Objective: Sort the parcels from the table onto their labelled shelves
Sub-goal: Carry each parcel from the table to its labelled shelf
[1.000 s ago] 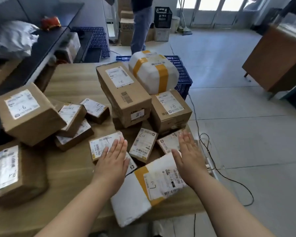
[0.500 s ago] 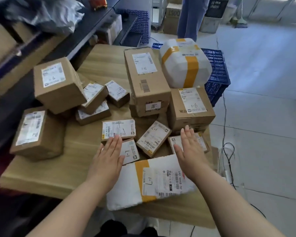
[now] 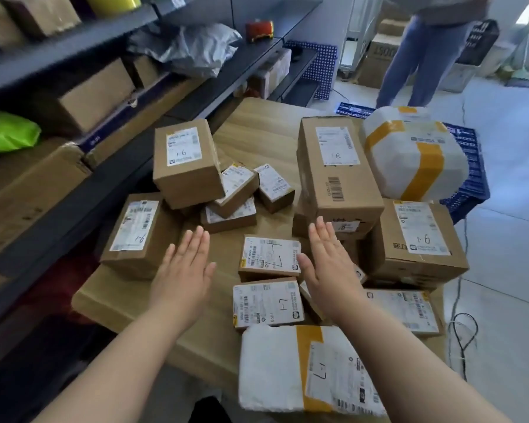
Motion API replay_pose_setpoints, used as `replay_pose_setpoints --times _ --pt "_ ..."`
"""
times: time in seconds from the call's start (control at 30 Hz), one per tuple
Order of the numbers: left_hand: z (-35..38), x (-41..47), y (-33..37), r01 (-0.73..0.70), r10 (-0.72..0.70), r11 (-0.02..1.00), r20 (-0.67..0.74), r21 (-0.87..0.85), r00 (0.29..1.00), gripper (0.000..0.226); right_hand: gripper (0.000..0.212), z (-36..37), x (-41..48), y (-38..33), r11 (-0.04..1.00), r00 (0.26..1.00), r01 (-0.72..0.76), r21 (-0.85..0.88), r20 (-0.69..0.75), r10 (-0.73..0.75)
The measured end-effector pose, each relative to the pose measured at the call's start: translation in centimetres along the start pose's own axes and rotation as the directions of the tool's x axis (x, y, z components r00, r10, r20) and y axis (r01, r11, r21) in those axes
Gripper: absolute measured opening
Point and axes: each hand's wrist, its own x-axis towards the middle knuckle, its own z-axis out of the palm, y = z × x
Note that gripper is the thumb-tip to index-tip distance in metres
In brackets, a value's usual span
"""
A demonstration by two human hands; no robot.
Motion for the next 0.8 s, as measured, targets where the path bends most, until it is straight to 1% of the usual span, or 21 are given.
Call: replay_pose_setpoints --times 0.17,0.3,0.4,0.57,0.63,0.7,0.73,0.8 --pt "-2.0 3.7 -4.2 -0.016 0.017 1.000 -0.063 0.011 0.998 0.056 0.060 1.6 3.9 -5.5 0.997 0.997 0.078 -0.027 0.012 -0.078" --pt "-3.3 7.0 -7.7 -0.037 0.035 0.999 -0.083 -0.020 0.996 0.057 0.061 2.7 7.8 -9.8 0.994 0.996 0.090 -0.062 0.012 -0.089" --pt "-3.8 9.6 -10.4 -0.027 0.019 0.995 -0.083 -0.094 0.996 0.058 0.061 3.3 11.0 -12.6 0.994 0.996 0.092 -0.060 -0.010 -0.093" --pt "-3.9 13.6 -14.4 0.015 -0.021 0.953 -0.018 -0.302 1.000 0.058 0.062 4.2 16.2 -16.0 0.997 0.996 0.061 -0.043 -0.057 -0.063" --pt "-4.0 15.2 -15.1 0.053 -0.042 0.917 0.037 -0.394 0.998 0.059 0.062 4.5 18.1 -16.8 0.999 0.997 0.026 -0.020 -0.073 -0.027" --pt "-3.9 16.7 -15.3 0.125 -0.073 0.856 0.124 -0.502 0.990 0.061 0.063 4.9 19.6 -17.3 0.999 0.996 -0.030 0.026 -0.080 0.032" --pt "-4.0 17.3 -15.2 0.164 -0.080 0.806 0.170 -0.569 0.982 0.062 0.064 5.1 20.2 -17.5 0.996 0.994 -0.066 0.064 -0.079 0.071" --pt "-4.1 18.3 -14.8 0.226 -0.067 0.663 0.244 -0.714 0.967 0.062 0.066 5.5 20.9 -18.0 0.976 0.985 -0.142 0.165 -0.072 0.155"
